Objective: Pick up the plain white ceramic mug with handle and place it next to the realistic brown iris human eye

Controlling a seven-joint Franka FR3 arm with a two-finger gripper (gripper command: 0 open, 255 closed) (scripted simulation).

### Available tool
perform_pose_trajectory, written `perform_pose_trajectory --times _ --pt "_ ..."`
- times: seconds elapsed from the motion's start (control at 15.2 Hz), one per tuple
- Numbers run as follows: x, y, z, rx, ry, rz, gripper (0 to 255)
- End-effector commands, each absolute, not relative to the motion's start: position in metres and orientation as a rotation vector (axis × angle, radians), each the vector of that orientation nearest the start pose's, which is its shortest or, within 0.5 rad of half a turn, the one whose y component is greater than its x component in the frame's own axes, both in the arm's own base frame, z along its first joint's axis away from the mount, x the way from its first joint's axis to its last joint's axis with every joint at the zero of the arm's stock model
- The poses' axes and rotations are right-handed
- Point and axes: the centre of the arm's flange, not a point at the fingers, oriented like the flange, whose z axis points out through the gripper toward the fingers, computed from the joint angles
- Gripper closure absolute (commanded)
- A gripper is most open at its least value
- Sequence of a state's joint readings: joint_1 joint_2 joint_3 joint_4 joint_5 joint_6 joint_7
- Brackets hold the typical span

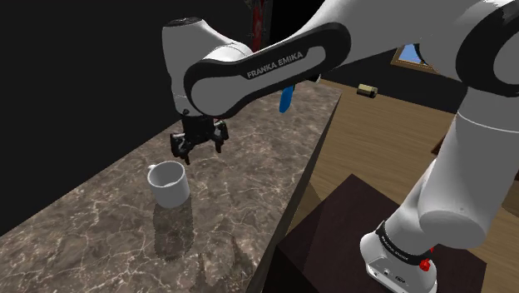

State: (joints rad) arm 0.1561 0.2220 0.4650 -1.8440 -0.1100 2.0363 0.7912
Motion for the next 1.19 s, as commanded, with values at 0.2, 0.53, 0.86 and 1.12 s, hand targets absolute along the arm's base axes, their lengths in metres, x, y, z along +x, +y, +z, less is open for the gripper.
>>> perform_pose_trajectory --times 0.2,0.53,0.86,1.12 --pt "0.542 0.387 0.39 -3.135 0.207 0.004 0" --pt "0.546 0.392 0.366 -3.135 0.208 0.004 0" --pt "0.546 0.392 0.347 -3.135 0.208 0.004 0" --pt "0.546 0.392 0.347 -3.135 0.208 0.004 0"
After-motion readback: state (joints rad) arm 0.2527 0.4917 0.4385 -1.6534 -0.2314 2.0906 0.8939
